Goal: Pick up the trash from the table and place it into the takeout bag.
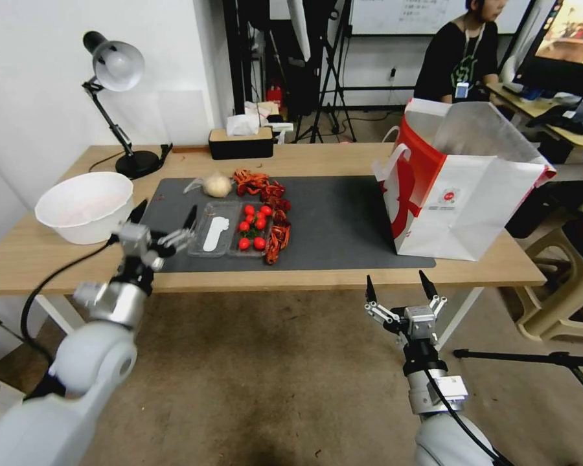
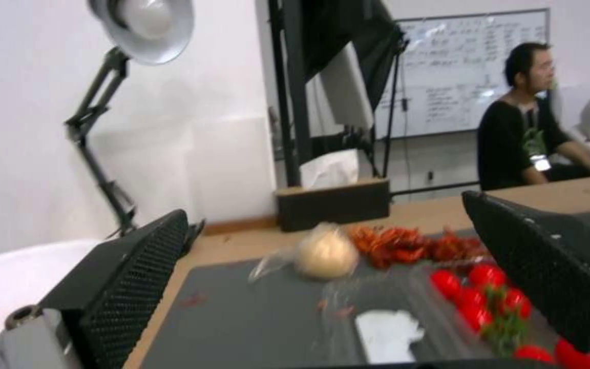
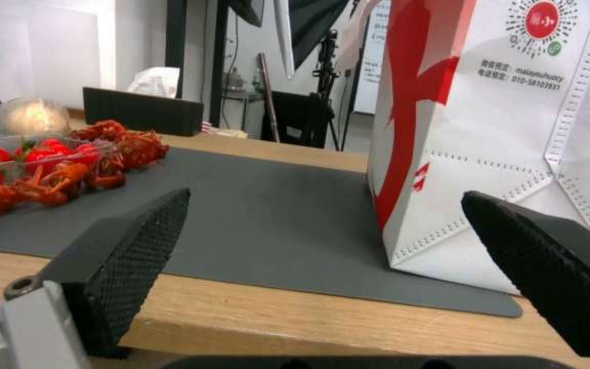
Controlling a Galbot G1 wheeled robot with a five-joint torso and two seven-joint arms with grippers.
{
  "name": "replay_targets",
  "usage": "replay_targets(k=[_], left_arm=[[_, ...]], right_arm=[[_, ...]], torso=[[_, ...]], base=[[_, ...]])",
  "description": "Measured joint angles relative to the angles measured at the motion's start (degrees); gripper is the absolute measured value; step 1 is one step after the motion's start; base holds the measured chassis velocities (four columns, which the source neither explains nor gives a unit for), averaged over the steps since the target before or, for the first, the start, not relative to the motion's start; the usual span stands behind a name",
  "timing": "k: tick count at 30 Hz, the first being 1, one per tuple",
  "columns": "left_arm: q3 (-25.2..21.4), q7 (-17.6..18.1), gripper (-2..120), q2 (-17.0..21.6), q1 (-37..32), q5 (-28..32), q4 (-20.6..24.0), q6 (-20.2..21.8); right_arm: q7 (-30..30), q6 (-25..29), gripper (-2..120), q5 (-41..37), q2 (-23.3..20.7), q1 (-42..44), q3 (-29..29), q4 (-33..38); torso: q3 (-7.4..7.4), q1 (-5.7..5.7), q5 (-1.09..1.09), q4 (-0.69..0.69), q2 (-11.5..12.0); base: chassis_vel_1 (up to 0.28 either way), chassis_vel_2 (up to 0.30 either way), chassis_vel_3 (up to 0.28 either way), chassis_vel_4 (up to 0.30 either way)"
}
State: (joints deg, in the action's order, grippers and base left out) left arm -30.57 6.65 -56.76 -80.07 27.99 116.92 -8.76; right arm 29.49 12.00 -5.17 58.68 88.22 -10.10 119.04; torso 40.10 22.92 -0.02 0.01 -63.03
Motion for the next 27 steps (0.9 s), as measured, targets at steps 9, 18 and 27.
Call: replay_targets(k=[9, 18, 27], left_arm=[[-3.69, 0.42, 100, -5.09, -10.31, -6.11, 0.34, -5.03], [-5.18, 0.32, 100, -7.9, -13.52, -8.58, -1.43, -7.72], [-4.7, 0.25, 100, -8.06, -13.02, -9.35, -2.42, -8.33]], right_arm=[[0.0, 0.0, 100, 0.11, 0.09, -0.26, 0.45, -0.21], [-0.03, 0.06, 100, 0.22, 0.35, 0.26, 0.65, -0.21], [0.0, 0.17, 100, 0.35, 0.67, 0.85, 0.61, -0.17]], torso=[[0.0, 0.0, 0.02, -0.01, 0.0], [0.0, 0.0, 0.02, -0.01, 0.0], [0.01, -0.01, 0.02, -0.01, 0.0]], base=[[0.0, 0.0, 0.0, 0.0], [0.0, 0.0, 0.0, 0.0], [0.0, 0.0, 0.0, 0.0]])
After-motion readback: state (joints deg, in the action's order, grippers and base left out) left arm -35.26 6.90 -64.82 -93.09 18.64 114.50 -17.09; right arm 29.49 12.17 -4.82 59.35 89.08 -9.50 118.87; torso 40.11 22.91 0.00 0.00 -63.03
